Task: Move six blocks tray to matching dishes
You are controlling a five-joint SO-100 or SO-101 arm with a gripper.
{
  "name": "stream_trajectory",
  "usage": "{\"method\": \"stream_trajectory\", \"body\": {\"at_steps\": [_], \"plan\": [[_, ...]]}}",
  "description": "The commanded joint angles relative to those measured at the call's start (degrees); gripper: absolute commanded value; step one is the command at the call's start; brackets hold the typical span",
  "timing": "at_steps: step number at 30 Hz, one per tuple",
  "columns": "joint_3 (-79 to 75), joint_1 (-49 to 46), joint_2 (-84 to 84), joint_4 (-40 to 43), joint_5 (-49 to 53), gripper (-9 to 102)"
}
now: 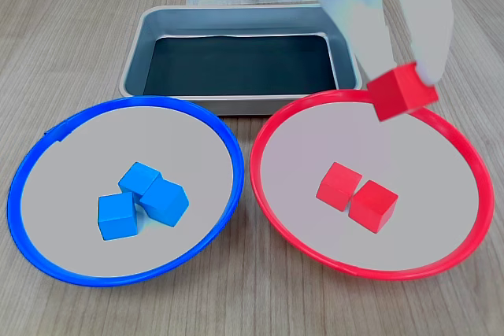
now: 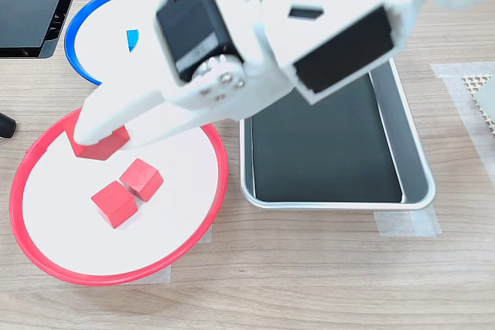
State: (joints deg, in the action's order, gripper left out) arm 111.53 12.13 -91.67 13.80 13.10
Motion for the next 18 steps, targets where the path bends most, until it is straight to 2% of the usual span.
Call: {"method": "stream_trajectory", "body": {"at_steps": [1,3,5,8,11,13,15,18], "plan": [[-2.2,-0.6,1.5,-0.7,0.8,17],[-1.6,-1.1,2.1,0.2,2.5,15],[-1.1,-1.4,2.0,1.2,3.6,6],[3.1,-2.5,-2.9,2.5,5.6,3],[10.4,-5.8,-15.3,-0.5,-1.8,0],[17.0,-9.1,-25.3,-4.5,-12.0,0],[24.3,-11.6,-37.2,-1.5,-17.3,0],[32.2,-12.7,-51.4,10.1,-18.6,0]]}}
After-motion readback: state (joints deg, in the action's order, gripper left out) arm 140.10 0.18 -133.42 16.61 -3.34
